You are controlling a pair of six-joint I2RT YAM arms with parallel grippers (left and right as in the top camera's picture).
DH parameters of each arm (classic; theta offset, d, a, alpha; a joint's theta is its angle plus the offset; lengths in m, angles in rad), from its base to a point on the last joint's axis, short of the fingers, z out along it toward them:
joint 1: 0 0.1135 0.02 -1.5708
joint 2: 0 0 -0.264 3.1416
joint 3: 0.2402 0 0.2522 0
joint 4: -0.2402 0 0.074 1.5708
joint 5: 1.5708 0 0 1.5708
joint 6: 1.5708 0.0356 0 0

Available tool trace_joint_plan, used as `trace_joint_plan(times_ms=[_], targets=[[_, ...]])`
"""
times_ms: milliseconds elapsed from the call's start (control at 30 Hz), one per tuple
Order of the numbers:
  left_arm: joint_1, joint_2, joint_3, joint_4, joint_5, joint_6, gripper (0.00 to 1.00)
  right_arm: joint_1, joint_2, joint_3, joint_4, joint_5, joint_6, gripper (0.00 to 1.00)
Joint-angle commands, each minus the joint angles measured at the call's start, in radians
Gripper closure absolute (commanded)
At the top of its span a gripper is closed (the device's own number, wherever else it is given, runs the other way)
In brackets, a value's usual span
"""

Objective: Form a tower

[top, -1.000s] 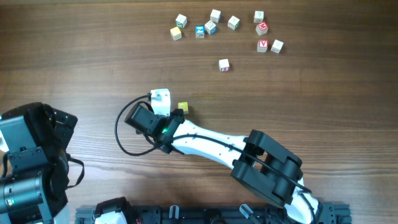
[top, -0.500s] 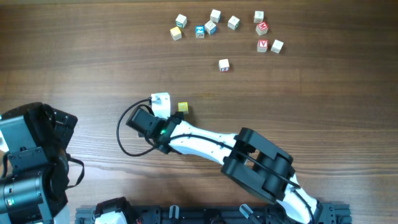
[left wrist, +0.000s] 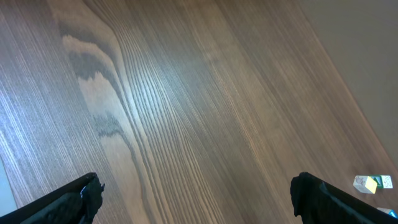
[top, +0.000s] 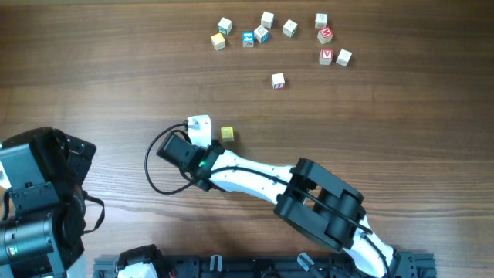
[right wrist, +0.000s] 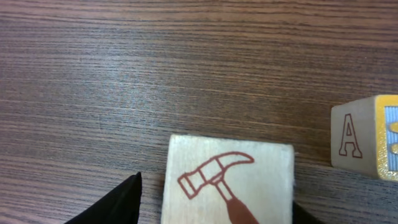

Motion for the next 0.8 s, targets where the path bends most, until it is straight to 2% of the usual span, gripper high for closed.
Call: trace_joint_plan(times_ms=[0,400,633,767], targets=[[0.006,0.001,-0.006,-0.001,0.009,-0.013,0.00,0.000,0.023,-0.004,-0.010,0.019,-0.003,0.48],[0.006,0.001,-0.006,-0.001,0.009,-0.013,0.00,0.000,0.023,-0.004,-0.017,0.022,-0.006,0.60],[0.006,0.001,-0.006,-0.001,0.009,-0.013,0.00,0.000,0.023,-0.004,-0.016,0.021,-0.019,0.61],[0.006,0.001,-0.006,-0.001,0.009,-0.013,0.00,0.001,0.023,-0.004,-0.015,0.021,-0.026,0.42]])
